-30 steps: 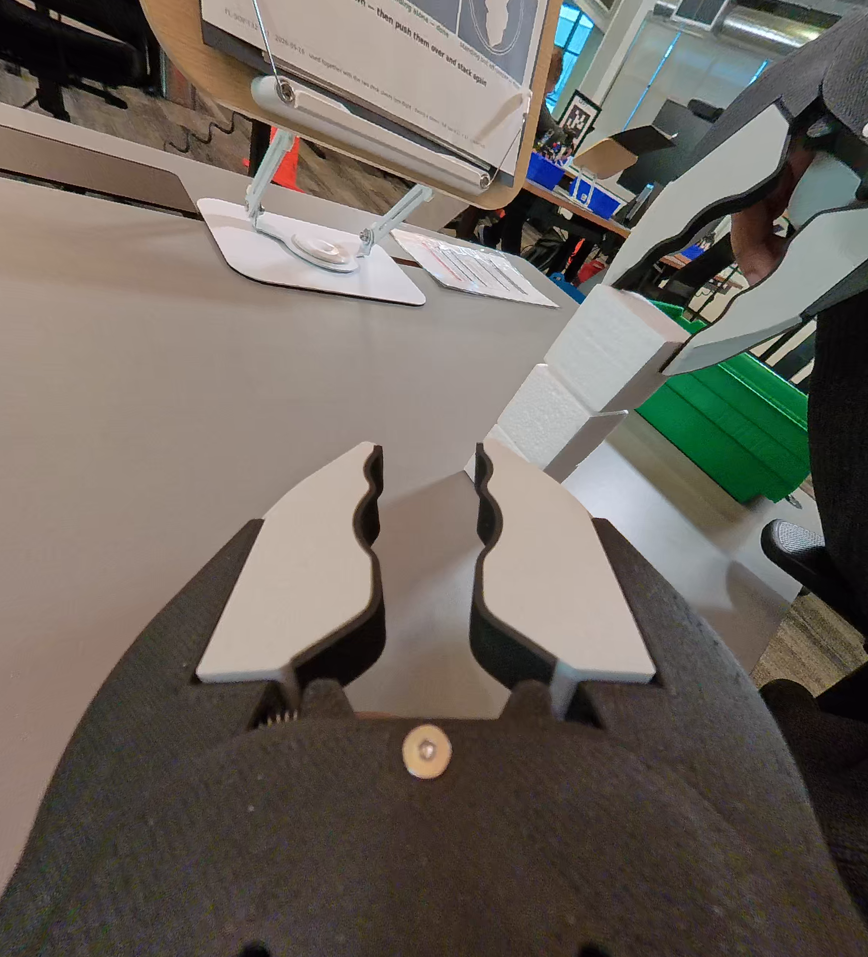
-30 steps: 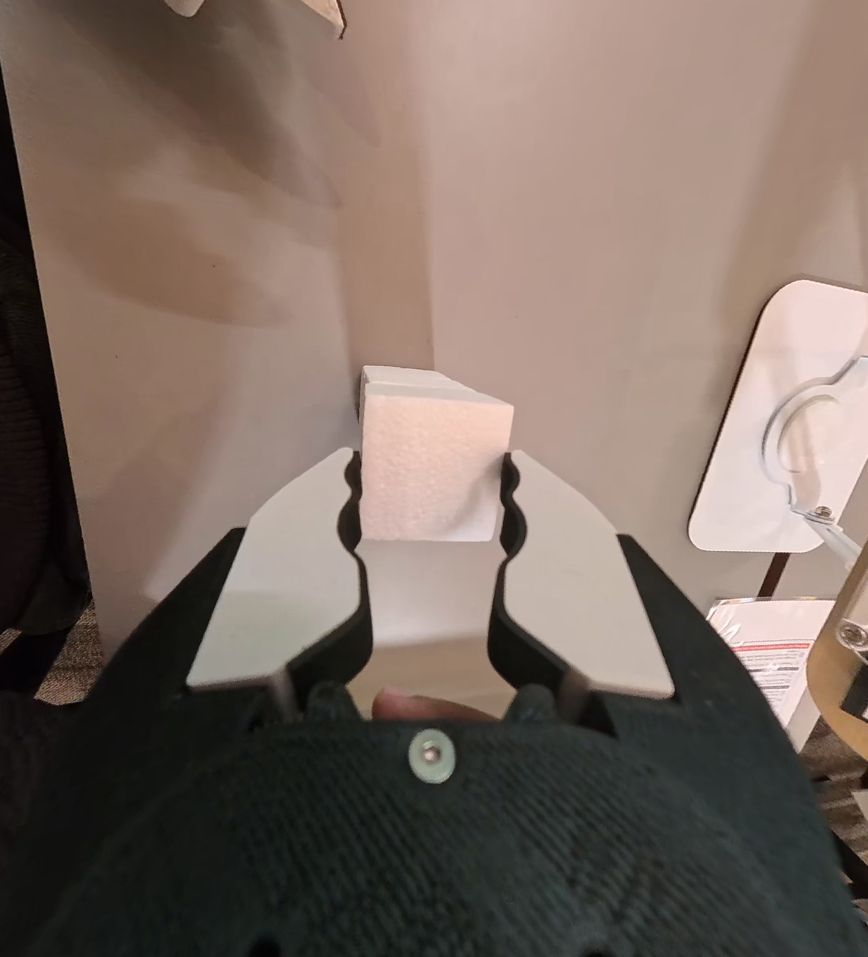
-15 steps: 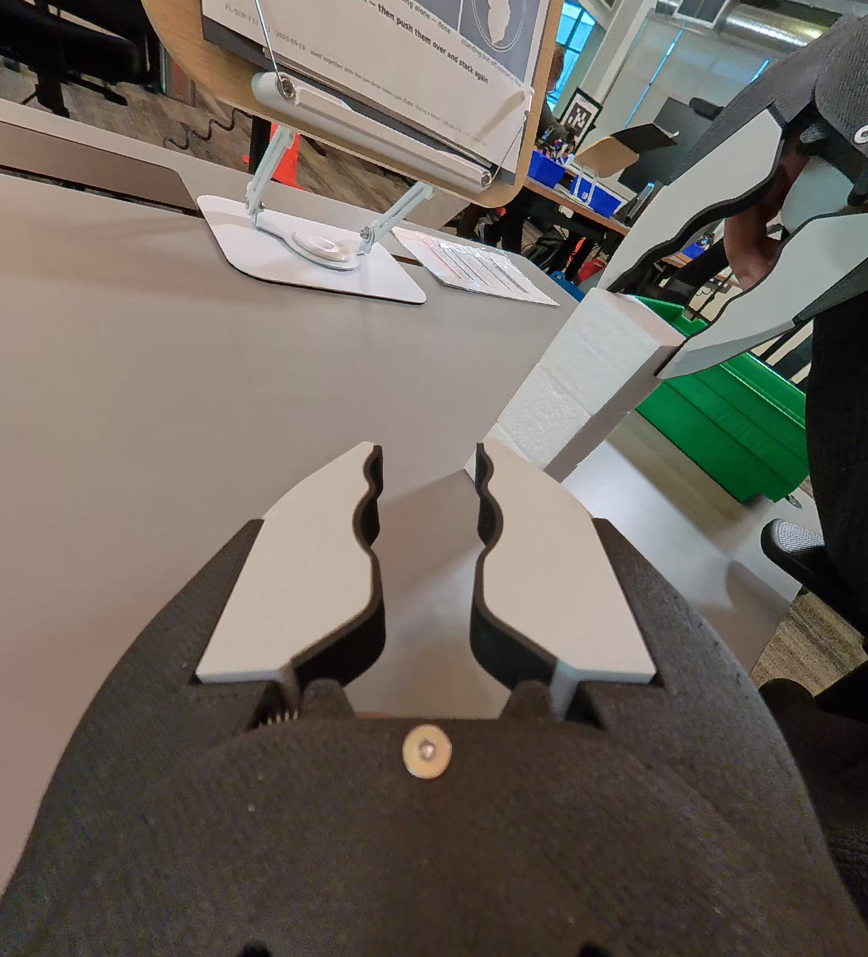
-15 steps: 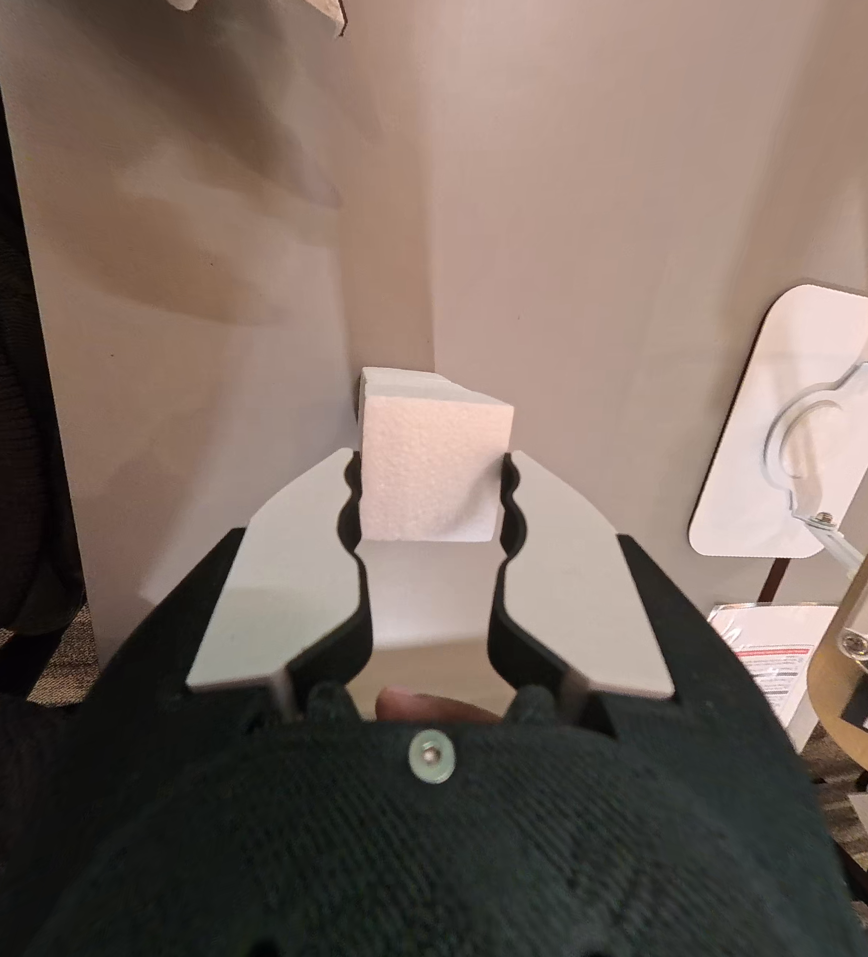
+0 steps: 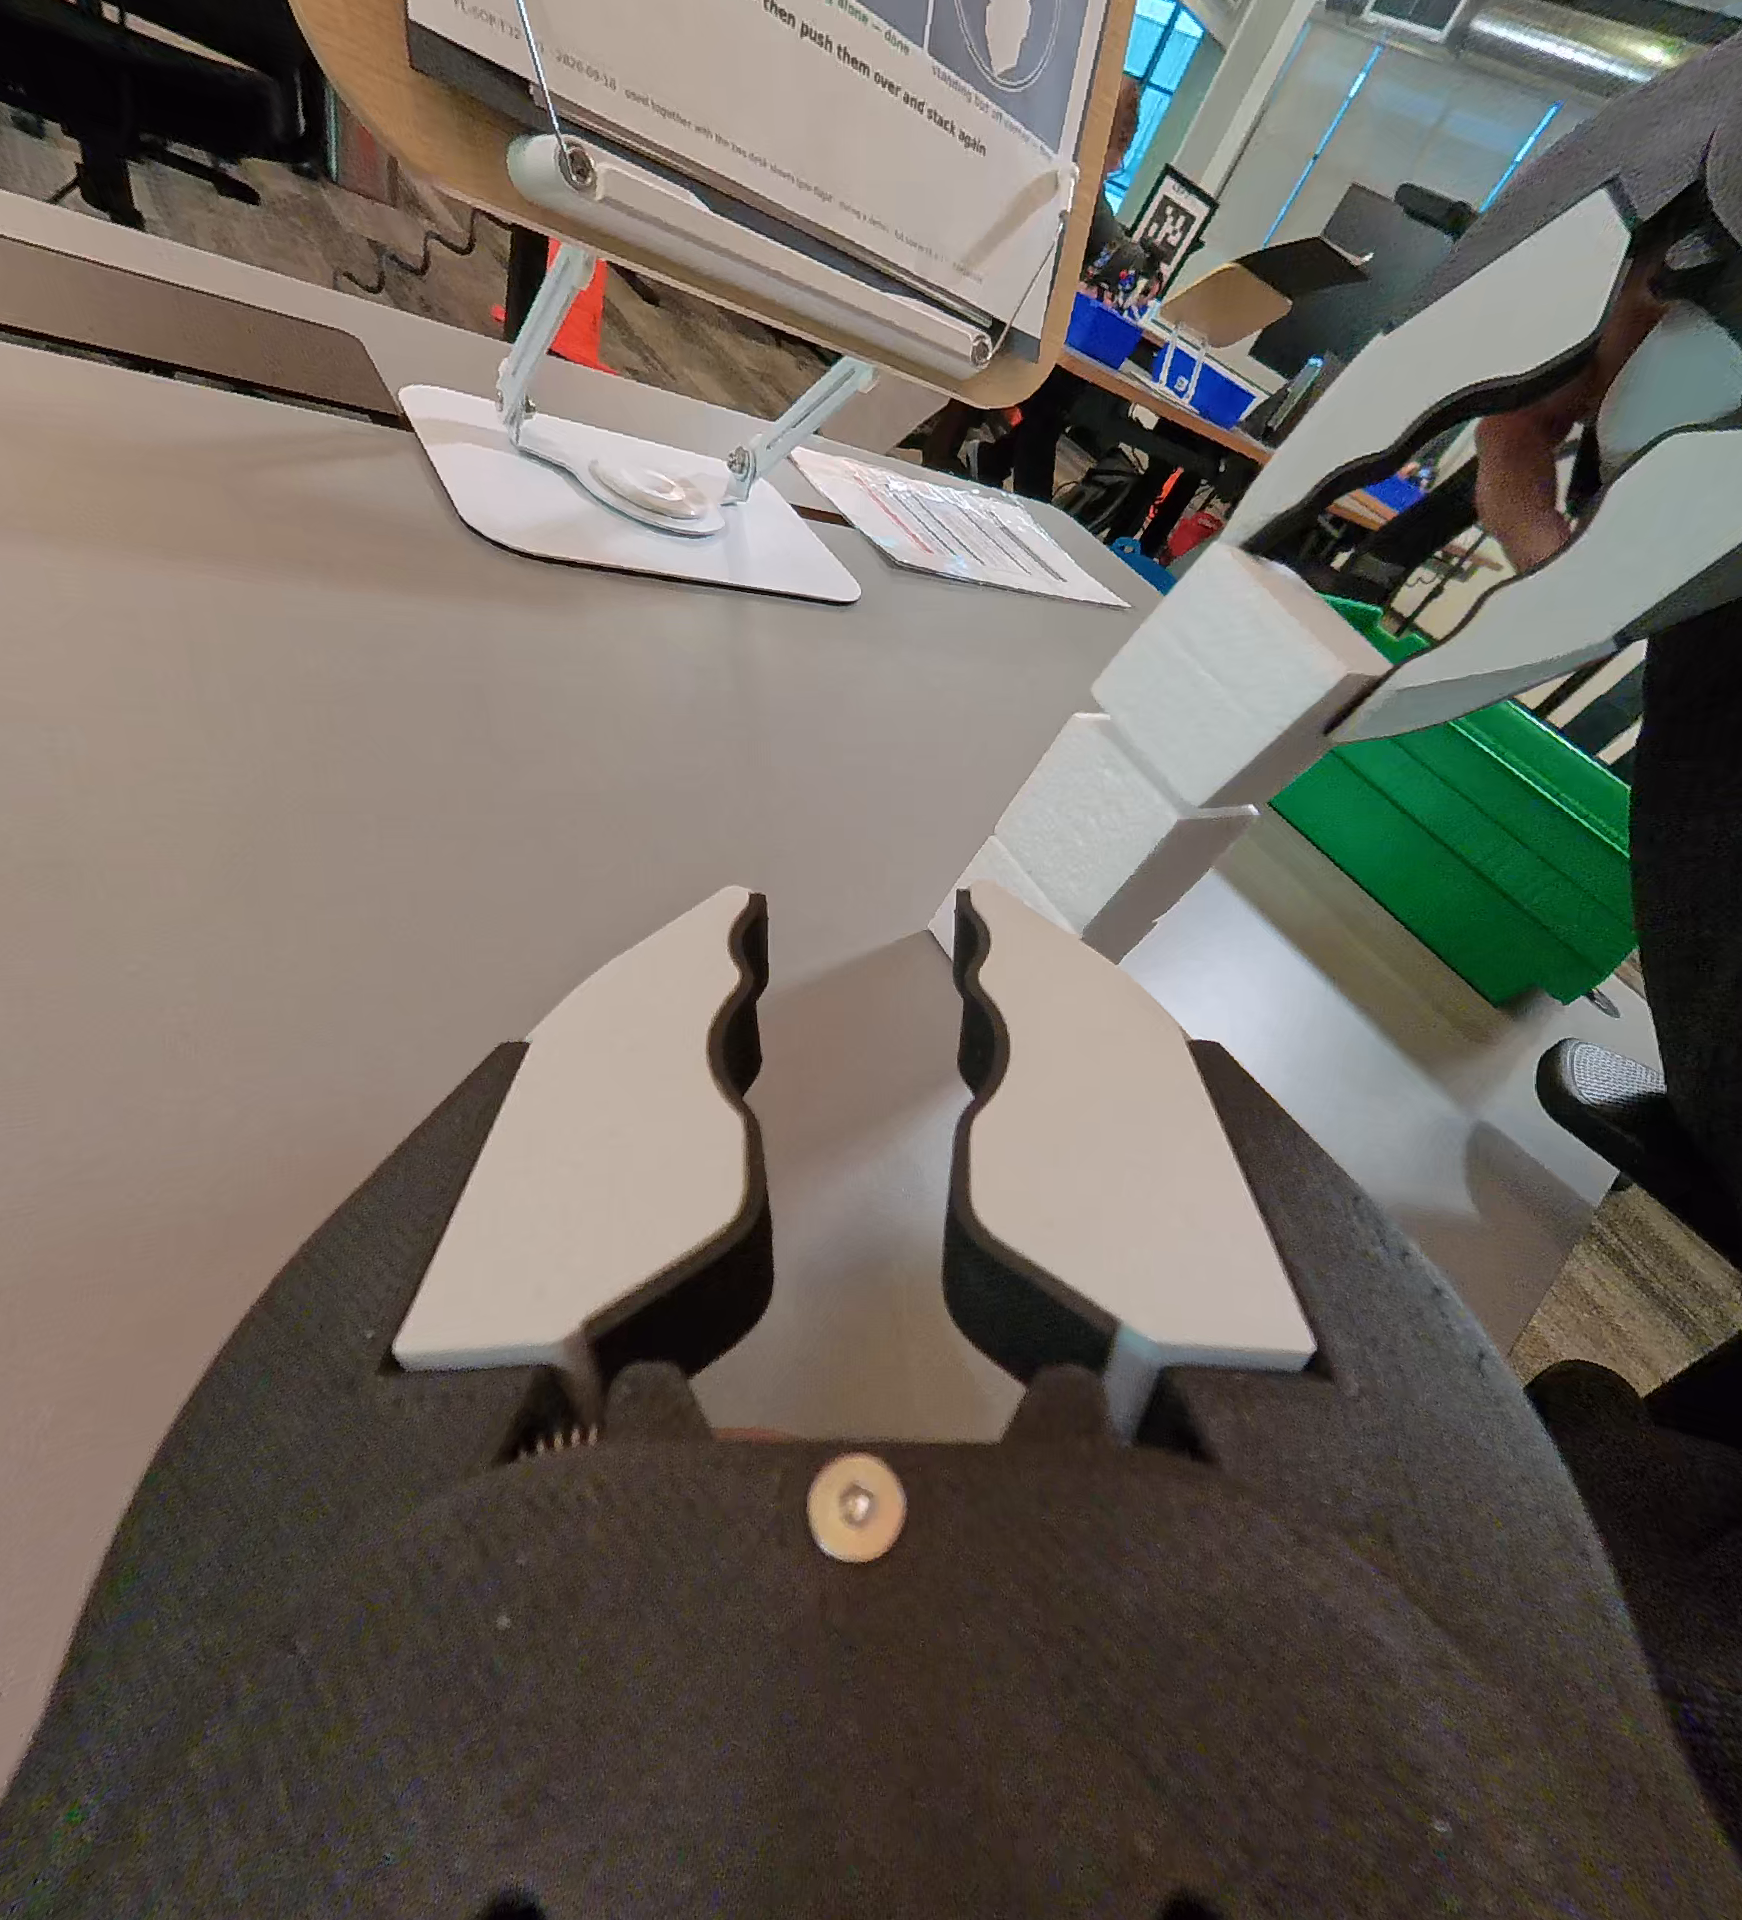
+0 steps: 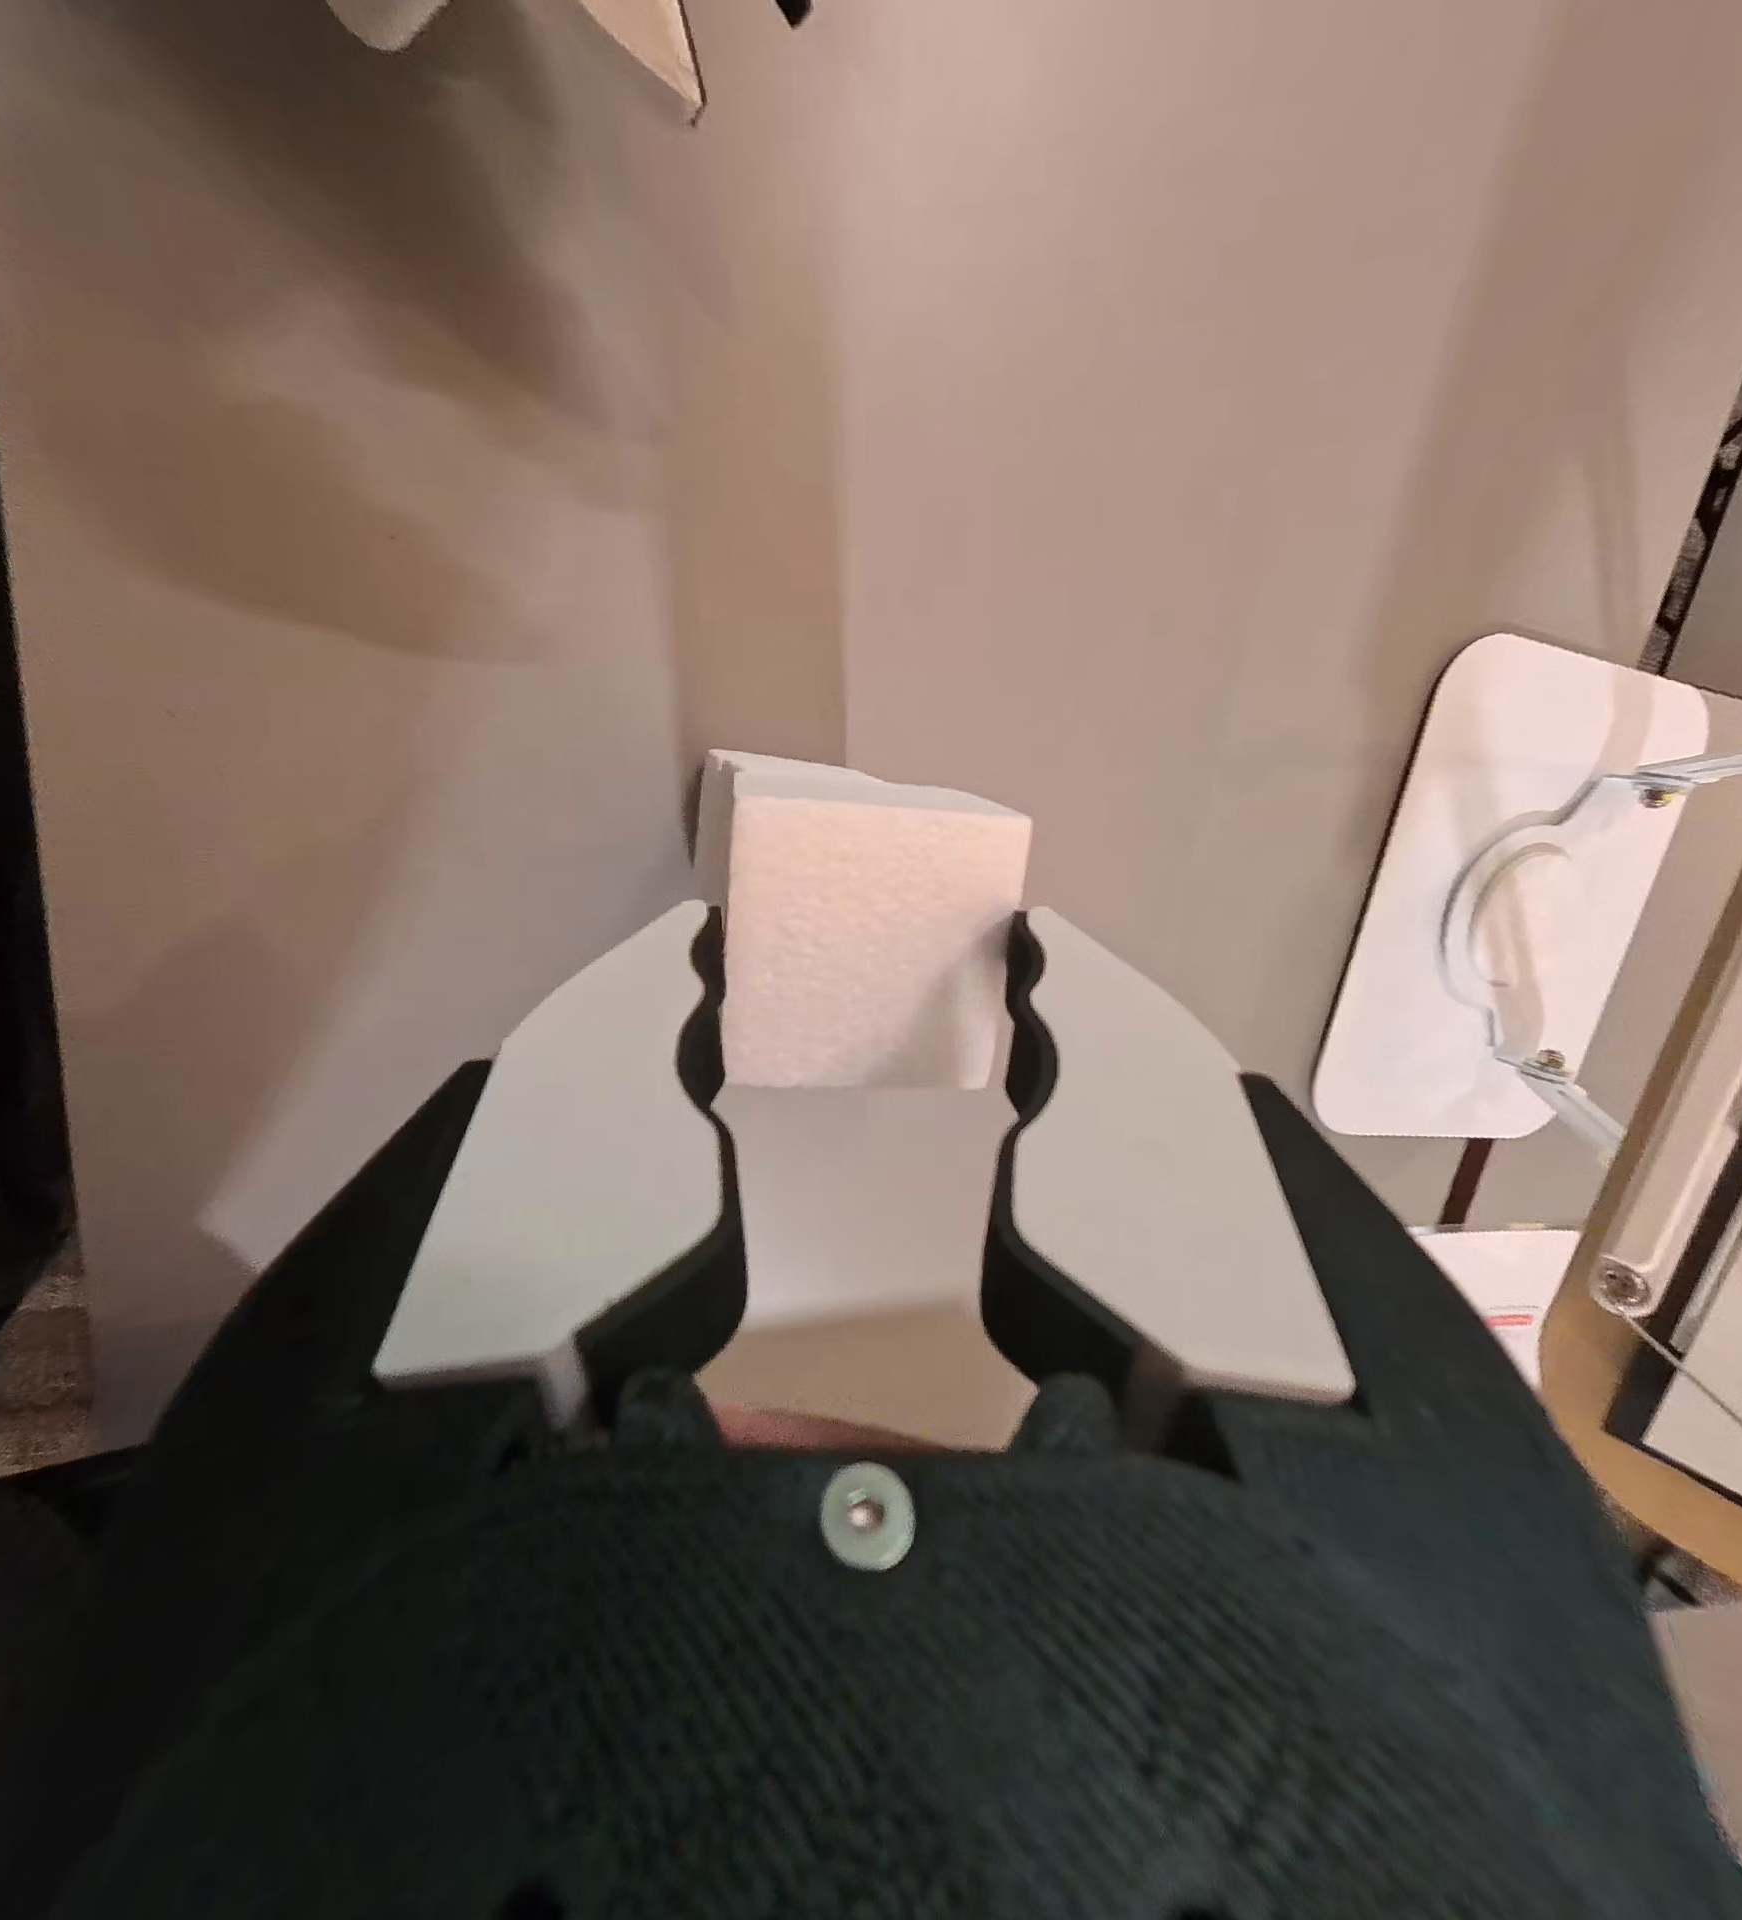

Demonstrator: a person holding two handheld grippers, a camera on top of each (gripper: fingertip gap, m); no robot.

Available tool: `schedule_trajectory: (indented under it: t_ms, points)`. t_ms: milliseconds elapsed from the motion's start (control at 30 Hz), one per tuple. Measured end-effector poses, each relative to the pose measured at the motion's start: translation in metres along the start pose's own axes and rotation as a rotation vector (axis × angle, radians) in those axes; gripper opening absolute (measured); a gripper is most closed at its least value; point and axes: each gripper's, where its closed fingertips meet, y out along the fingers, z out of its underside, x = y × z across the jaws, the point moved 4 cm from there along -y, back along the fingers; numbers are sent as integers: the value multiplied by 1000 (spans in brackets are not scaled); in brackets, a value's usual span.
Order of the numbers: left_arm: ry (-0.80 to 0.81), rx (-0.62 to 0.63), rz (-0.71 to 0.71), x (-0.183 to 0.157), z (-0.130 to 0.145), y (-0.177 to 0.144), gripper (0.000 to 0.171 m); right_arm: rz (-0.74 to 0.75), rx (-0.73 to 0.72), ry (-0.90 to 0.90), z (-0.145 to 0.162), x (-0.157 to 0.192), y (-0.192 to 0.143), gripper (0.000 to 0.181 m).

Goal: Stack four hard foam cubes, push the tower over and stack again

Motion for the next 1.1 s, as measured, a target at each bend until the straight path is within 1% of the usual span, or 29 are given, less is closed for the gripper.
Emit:
schedule_trajectory:
  t_ms: [100,333,433,500,600,667,767,867,1000,1100]
  points:
    - [-2,3,1,0,0,0,35,17,-26,8,-2,-1,-4,53]
    - [1,6,-1,0,1,1,35,54,-16,4,1,-6,-6,53]
    - [4,5,-5,0,1,1,35,12,-76,37,-1,-5,-18,53]
    - [0,0,-19,1,0,0,35,9,-110,58,-4,-9,-27,53]
    - [-5,-12,-13,-2,0,0,35,29,-128,37,-10,-19,-35,53]
    - [1,-8,-3,-4,1,2,35,43,-98,87,-12,-30,-33,53]
    - [5,11,25,-10,4,5,35,21,-26,113,-9,-32,-27,53]
    - [9,17,42,-13,5,6,35,22,33,66,-7,-28,-22,53]
    - [0,11,49,-13,4,5,35,-65,96,51,-12,-11,-13,53]
    - [-1,4,42,-12,2,4,35,-74,118,41,-15,-7,-8,53]
